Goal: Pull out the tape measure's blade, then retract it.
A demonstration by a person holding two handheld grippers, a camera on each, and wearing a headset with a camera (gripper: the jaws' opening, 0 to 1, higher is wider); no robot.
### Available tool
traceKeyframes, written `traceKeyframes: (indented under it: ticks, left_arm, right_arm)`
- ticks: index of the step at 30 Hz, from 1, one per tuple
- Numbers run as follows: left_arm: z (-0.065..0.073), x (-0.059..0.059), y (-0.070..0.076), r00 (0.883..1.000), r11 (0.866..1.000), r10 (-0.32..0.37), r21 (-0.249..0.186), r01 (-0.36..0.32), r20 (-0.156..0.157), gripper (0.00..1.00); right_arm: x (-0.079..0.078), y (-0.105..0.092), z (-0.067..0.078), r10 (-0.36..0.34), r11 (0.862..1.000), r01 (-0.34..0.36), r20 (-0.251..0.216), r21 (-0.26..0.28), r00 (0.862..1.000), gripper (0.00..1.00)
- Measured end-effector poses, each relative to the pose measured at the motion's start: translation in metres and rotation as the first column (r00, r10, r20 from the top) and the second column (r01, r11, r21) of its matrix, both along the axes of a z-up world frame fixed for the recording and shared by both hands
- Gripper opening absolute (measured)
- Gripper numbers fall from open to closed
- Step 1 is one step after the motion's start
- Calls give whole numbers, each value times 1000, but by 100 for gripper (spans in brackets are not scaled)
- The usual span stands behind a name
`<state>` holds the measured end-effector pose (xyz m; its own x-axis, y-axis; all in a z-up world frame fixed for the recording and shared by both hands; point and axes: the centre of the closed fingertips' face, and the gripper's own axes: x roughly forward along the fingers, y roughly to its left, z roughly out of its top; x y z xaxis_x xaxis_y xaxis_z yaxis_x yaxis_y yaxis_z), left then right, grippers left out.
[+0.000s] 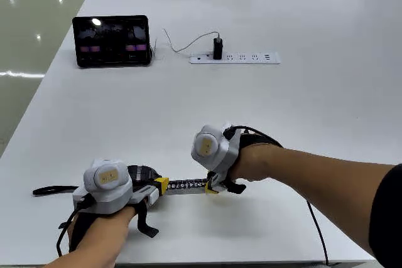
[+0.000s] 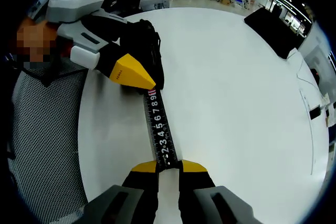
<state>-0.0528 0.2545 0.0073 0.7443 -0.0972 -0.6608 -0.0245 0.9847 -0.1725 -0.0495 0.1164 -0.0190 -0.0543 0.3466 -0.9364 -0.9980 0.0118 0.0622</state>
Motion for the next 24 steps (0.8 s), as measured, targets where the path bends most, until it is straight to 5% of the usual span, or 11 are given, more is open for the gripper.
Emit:
traceKeyframes:
  ticks: [24]
  left_arm:
    - [0,-1,1,1000,1000,-9,-23,9,-13,63]
  right_arm:
    - [-3,17,1,5,1000,-5,-6,21,1000,11]
